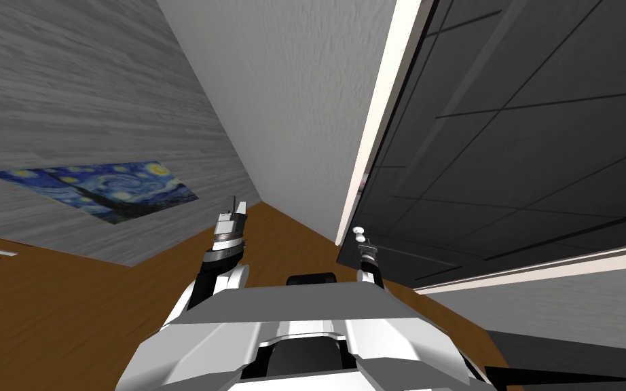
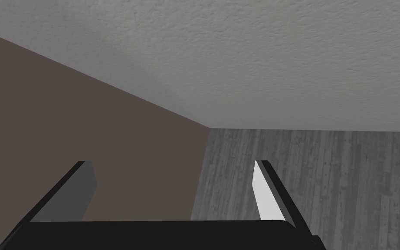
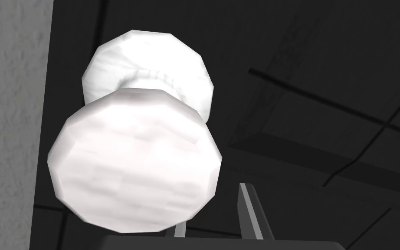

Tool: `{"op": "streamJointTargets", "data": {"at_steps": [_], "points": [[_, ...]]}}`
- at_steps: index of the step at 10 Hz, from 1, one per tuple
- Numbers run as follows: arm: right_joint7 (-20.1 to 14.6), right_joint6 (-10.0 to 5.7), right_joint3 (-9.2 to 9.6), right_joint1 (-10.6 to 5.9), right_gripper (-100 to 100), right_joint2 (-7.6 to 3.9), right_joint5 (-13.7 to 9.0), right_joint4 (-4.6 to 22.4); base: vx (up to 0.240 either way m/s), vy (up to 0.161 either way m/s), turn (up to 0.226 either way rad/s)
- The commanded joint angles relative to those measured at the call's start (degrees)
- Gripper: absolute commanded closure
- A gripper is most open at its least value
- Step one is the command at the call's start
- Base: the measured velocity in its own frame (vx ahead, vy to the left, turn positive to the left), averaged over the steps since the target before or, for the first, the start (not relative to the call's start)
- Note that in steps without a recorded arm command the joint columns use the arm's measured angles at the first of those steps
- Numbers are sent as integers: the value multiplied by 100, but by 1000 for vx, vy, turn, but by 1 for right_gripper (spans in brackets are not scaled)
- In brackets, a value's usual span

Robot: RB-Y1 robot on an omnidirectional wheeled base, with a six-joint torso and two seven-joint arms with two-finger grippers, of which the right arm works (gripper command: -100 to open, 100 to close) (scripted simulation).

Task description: Pull the door open

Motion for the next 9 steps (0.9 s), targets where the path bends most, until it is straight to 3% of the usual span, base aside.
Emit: {"op": "streamJointTargets", "data": {"at_steps": [1, 2, 6, 9], "points": [[-89, -151, 113, -186, -100, 70, 44, 98, -23, 5, -9], [-370, -140, 160, -185, -100, 169, -84, 11, -77, -5, 39], [-761, -127, 224, -183, -100, 304, -257, -108, -79, -6, 20], [-873, -123, 243, -183, -100, 343, -308, -142, -44, 0, -1]]}}
